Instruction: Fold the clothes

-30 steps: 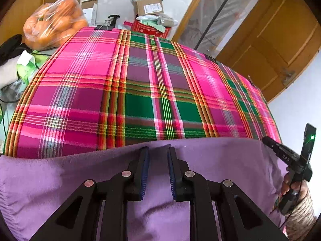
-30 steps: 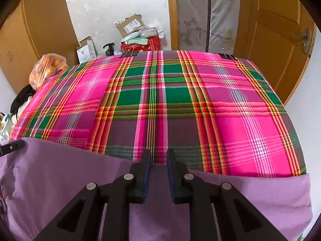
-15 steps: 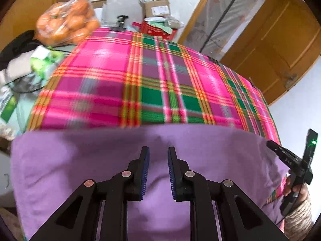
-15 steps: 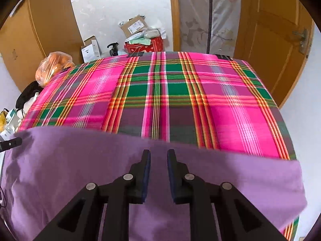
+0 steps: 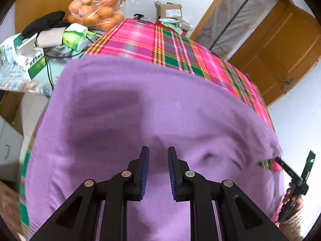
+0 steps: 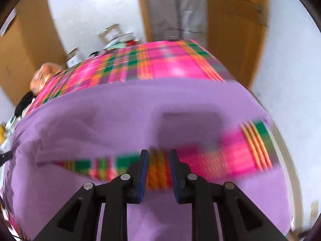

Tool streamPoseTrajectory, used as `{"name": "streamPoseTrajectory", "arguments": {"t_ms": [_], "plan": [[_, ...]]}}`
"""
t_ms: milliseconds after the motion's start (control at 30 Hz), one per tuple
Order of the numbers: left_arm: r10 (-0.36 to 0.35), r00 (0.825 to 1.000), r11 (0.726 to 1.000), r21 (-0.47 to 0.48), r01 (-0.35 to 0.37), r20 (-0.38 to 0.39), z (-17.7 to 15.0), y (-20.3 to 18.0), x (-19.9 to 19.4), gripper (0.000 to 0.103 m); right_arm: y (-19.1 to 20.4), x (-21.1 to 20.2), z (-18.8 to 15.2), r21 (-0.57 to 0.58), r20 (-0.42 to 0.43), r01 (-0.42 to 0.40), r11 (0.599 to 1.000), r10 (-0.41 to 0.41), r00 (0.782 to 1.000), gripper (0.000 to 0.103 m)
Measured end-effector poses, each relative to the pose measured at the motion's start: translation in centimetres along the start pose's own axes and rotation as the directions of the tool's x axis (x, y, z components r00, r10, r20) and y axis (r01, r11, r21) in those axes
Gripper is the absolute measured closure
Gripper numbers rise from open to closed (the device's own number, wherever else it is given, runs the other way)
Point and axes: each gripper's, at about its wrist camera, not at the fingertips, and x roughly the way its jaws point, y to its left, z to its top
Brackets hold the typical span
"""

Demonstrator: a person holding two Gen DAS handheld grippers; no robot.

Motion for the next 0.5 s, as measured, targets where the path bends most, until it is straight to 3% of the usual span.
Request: {"name": "streamPoseTrajectory", "arguments": {"t_ms": [200, 500], "plan": [[-0.051, 0.998, 0.998, -0.028, 0.05, -0.037, -3.4, -0.3, 0.2, 0.084, -2.8, -2.7, -5.1, 0.042, 0.05, 0.102, 0.994, -0.104, 0.993, 0.078], [-0.065, 0.997, 0.995, -0.075, 0.062, -0.03, -5.5, 0.2, -0.7, 0.084, -4.8, -5.9, -9.8, 0.115, 0.08, 0.093, 0.989, -0.103, 0.991, 0.072]]}}
